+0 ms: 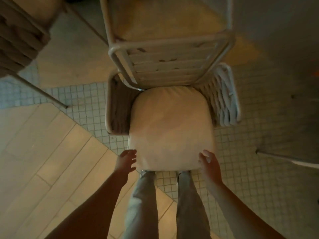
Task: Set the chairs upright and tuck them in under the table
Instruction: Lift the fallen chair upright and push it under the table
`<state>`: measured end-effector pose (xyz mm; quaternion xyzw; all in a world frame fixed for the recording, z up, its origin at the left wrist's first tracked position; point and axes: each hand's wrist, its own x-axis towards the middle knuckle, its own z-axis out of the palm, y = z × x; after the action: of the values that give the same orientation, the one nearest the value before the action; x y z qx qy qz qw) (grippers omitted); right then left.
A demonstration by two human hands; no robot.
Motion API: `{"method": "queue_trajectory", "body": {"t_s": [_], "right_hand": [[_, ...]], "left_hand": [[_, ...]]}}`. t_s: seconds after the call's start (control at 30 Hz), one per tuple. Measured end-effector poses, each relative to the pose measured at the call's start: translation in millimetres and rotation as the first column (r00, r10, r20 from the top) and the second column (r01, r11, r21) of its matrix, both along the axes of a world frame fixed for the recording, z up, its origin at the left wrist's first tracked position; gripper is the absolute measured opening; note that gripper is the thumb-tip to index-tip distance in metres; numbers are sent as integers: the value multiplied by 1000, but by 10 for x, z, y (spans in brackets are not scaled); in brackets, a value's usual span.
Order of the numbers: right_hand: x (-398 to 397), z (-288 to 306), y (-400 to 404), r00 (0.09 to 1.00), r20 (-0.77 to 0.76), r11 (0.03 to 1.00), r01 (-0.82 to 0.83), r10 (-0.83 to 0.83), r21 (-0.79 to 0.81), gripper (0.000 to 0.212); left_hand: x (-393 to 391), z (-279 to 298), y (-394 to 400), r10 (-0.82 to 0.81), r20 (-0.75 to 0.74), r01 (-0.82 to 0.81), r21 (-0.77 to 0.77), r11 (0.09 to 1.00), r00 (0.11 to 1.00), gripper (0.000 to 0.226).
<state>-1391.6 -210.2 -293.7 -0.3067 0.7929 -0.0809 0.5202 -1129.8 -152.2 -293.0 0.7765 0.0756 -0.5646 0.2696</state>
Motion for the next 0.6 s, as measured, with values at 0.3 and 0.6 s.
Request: {"method": "queue_trajectory", "body": {"t_s": [0.3, 0.6], "right_hand": [[-705, -1490, -237, 853, -296, 888, 458, -430, 31, 52], [-596, -1355, -170, 688, 11, 682, 717, -725, 144, 26]], "left_hand": [[-103, -1521, 214, 266, 372, -344, 160, 925, 889, 45], [-243, -1557, 459, 580, 216, -613, 141, 778, 786, 39]]}}
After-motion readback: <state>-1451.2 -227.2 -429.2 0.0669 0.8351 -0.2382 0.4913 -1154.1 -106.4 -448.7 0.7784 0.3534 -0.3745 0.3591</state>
